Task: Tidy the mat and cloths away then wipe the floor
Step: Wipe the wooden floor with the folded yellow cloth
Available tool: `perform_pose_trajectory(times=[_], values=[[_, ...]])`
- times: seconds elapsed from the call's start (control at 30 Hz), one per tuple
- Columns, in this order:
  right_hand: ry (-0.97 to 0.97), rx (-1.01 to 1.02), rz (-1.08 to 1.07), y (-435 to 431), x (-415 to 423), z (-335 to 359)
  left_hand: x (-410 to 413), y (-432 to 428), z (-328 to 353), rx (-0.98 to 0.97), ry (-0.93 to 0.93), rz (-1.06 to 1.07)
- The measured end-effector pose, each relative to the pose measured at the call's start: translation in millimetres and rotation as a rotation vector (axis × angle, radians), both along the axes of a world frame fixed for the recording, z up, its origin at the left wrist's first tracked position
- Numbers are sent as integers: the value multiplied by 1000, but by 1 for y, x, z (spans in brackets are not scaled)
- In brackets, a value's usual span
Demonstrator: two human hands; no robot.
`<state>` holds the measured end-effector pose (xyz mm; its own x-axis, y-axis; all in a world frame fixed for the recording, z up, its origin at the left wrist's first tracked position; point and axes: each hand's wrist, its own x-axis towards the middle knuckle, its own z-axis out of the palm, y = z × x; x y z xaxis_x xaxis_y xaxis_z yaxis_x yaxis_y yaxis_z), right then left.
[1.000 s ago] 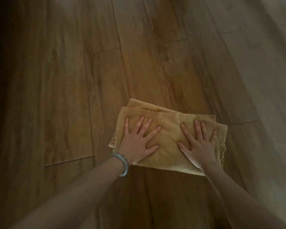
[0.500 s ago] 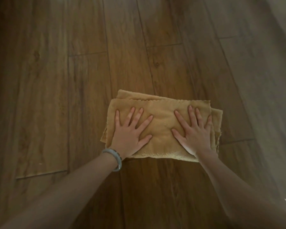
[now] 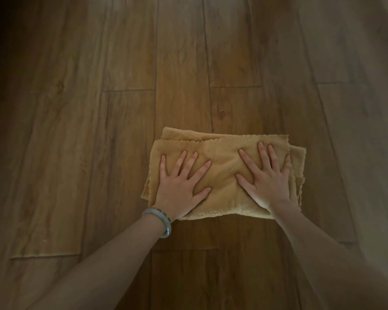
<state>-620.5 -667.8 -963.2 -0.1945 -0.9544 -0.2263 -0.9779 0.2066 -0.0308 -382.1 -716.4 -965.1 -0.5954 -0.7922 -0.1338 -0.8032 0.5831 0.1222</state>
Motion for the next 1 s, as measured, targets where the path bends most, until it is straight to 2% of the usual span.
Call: perform_pose_trajectory(times=[0.2,0.33,0.7,1.0], values=[[14,1,76,-76,-25,-1,-19,-69,-2,-46,-13,43],[-11,0,163,-108,-35,1,-24,-79,-1,-53,-4,53],[-19,-1,275,-130,-42,3,-28,-87,0,-27,-42,94],[26,-14,234,-151,-49,0,-25,-125,-1,-45,77,79]])
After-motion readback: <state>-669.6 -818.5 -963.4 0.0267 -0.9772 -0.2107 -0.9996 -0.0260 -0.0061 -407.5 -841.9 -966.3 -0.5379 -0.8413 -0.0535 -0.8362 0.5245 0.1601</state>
